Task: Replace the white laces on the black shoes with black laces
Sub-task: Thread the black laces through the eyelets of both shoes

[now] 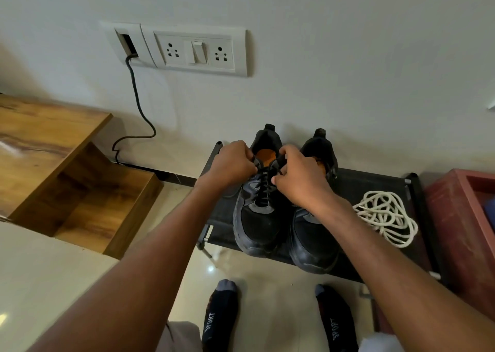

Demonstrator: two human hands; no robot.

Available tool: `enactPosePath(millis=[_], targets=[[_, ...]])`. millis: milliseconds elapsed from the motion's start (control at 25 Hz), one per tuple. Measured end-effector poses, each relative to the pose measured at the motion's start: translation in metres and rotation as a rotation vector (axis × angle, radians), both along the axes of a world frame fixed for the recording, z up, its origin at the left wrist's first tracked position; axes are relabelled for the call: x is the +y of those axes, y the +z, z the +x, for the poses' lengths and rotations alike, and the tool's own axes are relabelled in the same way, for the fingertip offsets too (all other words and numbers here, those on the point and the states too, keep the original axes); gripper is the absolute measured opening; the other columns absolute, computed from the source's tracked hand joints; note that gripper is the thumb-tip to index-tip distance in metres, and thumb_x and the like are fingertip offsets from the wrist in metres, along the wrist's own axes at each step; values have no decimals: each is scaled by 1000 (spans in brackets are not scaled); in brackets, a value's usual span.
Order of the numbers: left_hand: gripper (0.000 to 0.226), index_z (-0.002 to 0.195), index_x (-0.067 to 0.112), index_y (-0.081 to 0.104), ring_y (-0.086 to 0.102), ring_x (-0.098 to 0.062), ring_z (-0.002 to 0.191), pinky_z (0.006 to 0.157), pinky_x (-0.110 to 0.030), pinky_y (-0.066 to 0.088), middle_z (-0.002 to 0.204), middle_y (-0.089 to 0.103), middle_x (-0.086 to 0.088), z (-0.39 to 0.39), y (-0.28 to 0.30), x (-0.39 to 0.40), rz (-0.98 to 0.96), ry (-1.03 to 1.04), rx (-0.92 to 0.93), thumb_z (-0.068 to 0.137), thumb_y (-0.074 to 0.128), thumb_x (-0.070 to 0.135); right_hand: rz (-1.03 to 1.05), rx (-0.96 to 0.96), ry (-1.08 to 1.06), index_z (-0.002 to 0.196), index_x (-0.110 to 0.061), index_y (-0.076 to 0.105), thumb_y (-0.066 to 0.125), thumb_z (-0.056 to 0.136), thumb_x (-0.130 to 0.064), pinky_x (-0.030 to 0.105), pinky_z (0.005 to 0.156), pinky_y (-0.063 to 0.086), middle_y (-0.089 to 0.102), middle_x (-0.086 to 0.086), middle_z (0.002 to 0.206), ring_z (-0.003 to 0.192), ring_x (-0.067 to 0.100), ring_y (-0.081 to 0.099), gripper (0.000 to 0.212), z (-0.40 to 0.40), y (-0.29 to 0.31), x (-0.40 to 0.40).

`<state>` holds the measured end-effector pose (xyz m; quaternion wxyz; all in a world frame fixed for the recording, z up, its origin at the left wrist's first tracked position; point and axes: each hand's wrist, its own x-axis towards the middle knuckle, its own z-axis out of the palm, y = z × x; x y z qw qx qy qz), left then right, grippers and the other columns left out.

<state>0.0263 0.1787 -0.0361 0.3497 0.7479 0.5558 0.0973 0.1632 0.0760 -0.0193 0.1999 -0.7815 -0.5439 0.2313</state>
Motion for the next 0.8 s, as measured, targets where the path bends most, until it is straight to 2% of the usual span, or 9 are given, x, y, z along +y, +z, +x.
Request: enactPosePath(millis=[120,200,280,360,440,520,600,680,800], targets=[[4,87,-2,62,69,-25,76,74,-44,59,80,72,-20,-7,3,0,-132,23,-115,84,62,-4,-111,32,-109,106,-8,68,73,92,-18,43,72,63,72,5,80,72,21,69,18,3,-5,4],[11,87,-3,67,70,-24,69,63,-35,53,81,74,-24,-14,14,-6,-203,56,-186,91,56,0,-136,265,-167,94,-9,77,68,97,-16,32,58,59,77,7,75,64,16,67,12,2,2,4],[23,97,4,72,71,-21,70,63,-30,49,86,78,-13,-21,24,-21,-264,88,-272,105,57,19,-117,551,-146,114,-11,76,59,104,-12,21,49,46,79,9,88,67,12,64,19,-5,13,1],[41,104,8,76,74,-23,76,64,-30,54,92,80,-9,-22,28,-36,-327,152,-346,108,52,41,-58,627,-63,133,-17,68,50,106,-4,16,59,44,76,1,101,80,8,65,35,-11,19,-3],[52,106,8,74,77,-28,84,75,-37,62,93,80,-10,-16,28,-45,-423,243,-403,108,46,52,10,558,26,138,-22,67,45,105,2,19,77,54,72,-6,110,96,7,67,46,-15,16,-7],[56,100,9,72,74,-28,78,91,-46,60,88,76,-10,-9,30,-45,-516,293,-472,106,45,57,74,436,68,131,-25,72,44,103,4,33,97,57,75,1,116,108,17,69,50,-15,10,-6],[50,95,11,72,71,-27,78,93,-47,60,90,73,-14,-3,35,-41,-559,291,-513,104,52,56,105,365,92,109,-30,80,46,97,7,41,94,59,76,3,100,97,21,70,52,-14,9,-6],[34,97,10,73,71,-28,84,92,-51,61,94,73,-16,-2,40,-37,-546,297,-527,102,65,43,157,220,85,76,-33,73,52,91,5,49,82,60,68,-4,76,78,18,66,46,-16,4,-3],[17,104,7,73,72,-32,87,90,-52,62,105,74,-24,-4,45,-34,-464,336,-517,103,63,20,195,256,-46,84,-27,74,63,93,-4,41,77,61,71,-5,79,79,14,68,27,-23,-4,5]])
